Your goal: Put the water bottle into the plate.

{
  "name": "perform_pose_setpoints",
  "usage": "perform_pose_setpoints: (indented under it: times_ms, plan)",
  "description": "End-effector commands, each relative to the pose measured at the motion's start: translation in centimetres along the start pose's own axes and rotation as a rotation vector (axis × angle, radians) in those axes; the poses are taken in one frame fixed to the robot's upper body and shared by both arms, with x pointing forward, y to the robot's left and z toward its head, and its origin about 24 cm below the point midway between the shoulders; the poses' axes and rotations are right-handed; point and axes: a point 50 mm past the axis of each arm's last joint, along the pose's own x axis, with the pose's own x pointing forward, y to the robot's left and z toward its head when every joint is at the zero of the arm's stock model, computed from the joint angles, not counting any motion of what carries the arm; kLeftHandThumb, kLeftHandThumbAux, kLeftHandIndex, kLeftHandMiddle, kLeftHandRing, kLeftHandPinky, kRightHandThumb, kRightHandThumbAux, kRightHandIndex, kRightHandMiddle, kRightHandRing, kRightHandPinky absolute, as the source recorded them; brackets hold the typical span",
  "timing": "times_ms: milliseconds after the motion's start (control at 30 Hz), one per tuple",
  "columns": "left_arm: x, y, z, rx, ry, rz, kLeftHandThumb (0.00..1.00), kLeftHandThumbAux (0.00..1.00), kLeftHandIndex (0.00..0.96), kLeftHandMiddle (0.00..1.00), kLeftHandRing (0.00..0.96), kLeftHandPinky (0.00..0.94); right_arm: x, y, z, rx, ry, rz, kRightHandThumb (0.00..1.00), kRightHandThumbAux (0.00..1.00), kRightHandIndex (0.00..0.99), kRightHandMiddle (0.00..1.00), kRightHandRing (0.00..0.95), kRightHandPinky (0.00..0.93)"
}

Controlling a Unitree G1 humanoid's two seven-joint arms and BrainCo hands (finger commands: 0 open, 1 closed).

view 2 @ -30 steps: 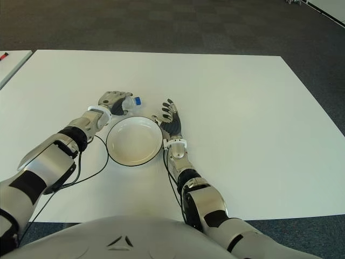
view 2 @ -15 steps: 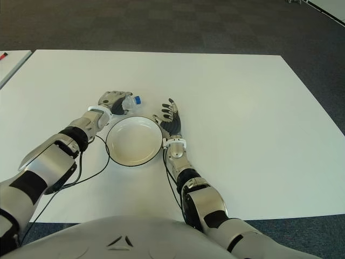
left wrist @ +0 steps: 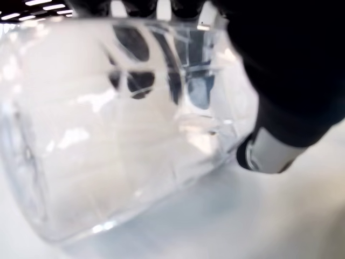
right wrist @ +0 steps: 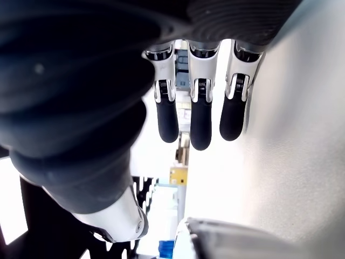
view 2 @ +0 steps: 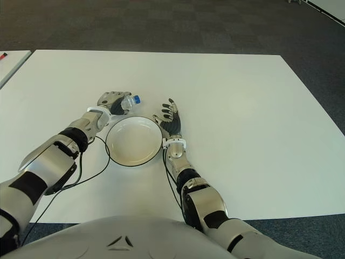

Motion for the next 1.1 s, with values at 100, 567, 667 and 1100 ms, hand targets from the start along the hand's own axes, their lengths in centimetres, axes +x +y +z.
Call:
perform_pose_setpoints:
  times_ms: [100, 567, 667, 1100]
  plan:
    - [-1.76, -4.30, -0.74, -0.014, 0.018, -0.172, 0.886, 0.621, 0.267, 0.466, 0.429, 0.427, -1.82, 4.44, -0.12, 0.146, 0.077, 0.034, 0.317, 0.904, 0.017, 0.277, 0.287, 0.296]
    - [-1.89, -4.46, -0.99, -0.076, 0.045, -0.176, 0.974, 0.638, 0.401, 0.454, 0.501, 0.564, -1.79, 4.62, 0.11, 0.157, 0.073, 0.032, 0.304, 0.894, 0.011, 0.272, 0.282, 0.288]
    - [-1.87, -4.40, -1.03, -0.089, 0.054, -0.167, 0.957, 0.647, 0.411, 0.459, 0.515, 0.585, -1.82, 4.60, 0.09, 0.159, 0.074, 0.030, 0.305, 0.888, 0.016, 0.274, 0.285, 0.296]
    - [-1.83, -3.98, -1.23, -0.155, 0.065, -0.116, 0.948, 0.655, 0.379, 0.486, 0.523, 0.698, -1.87, 4.56, -0.11, 0.155, 0.088, 0.031, 0.306, 0.926, 0.019, 0.275, 0.281, 0.291]
